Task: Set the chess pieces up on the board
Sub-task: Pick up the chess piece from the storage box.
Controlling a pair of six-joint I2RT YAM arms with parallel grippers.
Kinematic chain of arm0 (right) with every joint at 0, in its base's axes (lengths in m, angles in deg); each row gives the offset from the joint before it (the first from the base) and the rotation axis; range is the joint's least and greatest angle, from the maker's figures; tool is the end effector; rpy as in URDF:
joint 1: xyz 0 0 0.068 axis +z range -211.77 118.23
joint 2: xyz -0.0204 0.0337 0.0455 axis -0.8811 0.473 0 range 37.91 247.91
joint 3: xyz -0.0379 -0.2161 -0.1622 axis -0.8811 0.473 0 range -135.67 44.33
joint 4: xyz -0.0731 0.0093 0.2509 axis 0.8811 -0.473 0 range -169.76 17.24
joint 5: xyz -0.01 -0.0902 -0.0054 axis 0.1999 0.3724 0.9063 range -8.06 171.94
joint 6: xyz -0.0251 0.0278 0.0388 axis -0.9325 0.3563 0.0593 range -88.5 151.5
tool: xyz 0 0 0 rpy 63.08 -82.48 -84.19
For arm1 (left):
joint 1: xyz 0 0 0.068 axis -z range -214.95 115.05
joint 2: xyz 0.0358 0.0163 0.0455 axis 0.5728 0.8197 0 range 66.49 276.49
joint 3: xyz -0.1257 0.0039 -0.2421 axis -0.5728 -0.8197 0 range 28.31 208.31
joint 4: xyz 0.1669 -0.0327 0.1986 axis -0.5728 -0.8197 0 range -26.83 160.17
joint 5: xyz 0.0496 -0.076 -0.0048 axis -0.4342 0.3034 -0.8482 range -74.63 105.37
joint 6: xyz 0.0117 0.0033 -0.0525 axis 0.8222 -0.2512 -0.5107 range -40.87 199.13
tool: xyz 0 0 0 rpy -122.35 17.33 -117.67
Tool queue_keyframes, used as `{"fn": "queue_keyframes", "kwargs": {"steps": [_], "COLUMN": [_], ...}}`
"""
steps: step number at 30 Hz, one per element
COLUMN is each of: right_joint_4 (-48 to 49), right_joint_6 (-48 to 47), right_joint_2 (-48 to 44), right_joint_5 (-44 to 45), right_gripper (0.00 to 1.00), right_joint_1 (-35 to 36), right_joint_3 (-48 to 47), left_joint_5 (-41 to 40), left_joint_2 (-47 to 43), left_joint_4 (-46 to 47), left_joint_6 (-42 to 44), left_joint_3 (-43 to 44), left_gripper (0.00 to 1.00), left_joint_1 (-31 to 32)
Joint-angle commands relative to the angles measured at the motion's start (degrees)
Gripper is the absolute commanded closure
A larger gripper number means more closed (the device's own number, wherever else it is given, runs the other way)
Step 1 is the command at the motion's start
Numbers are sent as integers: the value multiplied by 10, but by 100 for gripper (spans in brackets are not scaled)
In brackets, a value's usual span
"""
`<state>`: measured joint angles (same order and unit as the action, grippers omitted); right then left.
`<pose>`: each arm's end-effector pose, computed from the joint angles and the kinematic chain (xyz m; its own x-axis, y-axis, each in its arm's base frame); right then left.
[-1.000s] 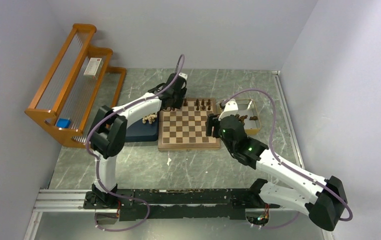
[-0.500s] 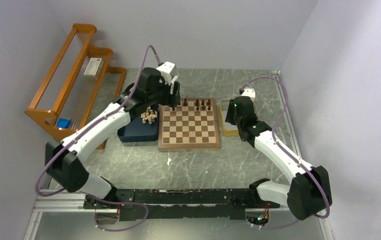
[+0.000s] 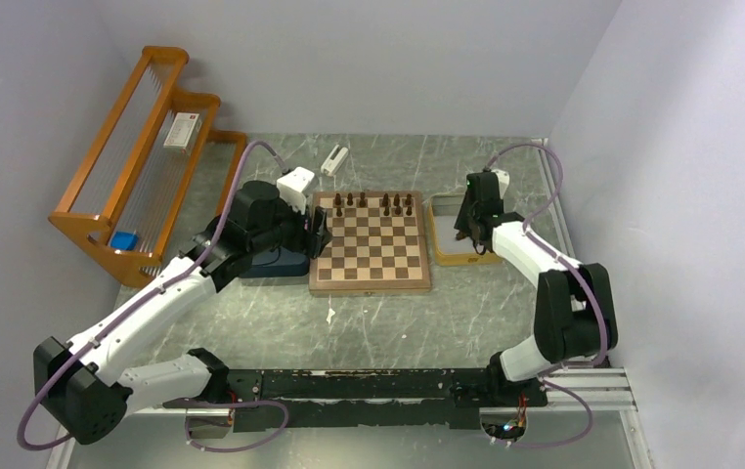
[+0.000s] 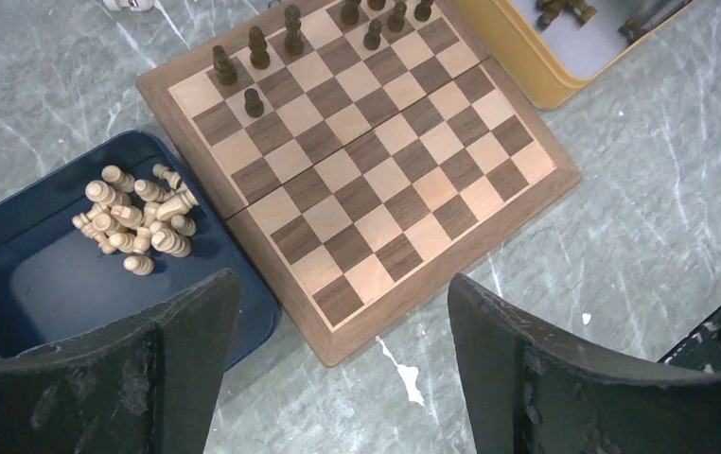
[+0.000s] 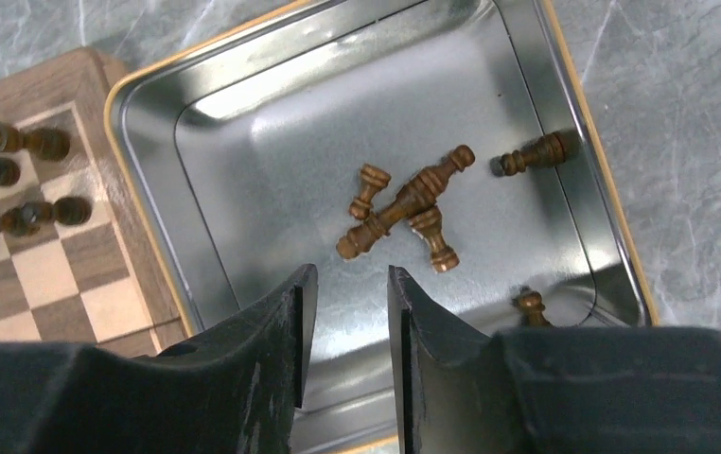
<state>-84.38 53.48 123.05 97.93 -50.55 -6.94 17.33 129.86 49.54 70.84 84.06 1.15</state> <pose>0.3065 0.0509 0.2126 -0.6478 0.2383 -0.7236 0.2641 0.9612 0.0802 0.2004 -0.1477 0.3246 -0.4667 0.1620 -0.8694 0.5515 0.8218 -0.1429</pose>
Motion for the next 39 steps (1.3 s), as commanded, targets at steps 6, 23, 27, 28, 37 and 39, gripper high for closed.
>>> {"fn": "queue_keyframes", "kwargs": {"steps": [6, 23, 27, 28, 37, 39], "right_joint_4": [22, -31, -49, -55, -66, -71], "right_joint_6": [48, -251, -259, -258, -254, -250], "right_joint_2": [68, 179, 205, 211, 229, 234], "right_joint_5": [30, -80, -82, -82, -106, -105], "right_gripper": [59, 56, 57, 57, 65, 67], "right_joint_1": [-18, -41, -47, -49, -61, -62], "right_joint_3": [-37, -133, -153, -158, -168, -169], "left_joint_5": [-1, 6, 4, 4, -1, -1], "left_joint_2": [-22, -18, -17, -18, -20, -20], "left_joint_4": [1, 1, 1, 1, 0, 0], "left_joint_6": [32, 35, 35, 35, 35, 35], "left_joint_3": [-18, -21, -21, -21, -21, -21], "left_gripper": [16, 15, 16, 16, 15, 16], "left_joint_1": [-2, -2, -2, -2, -2, -2]}}
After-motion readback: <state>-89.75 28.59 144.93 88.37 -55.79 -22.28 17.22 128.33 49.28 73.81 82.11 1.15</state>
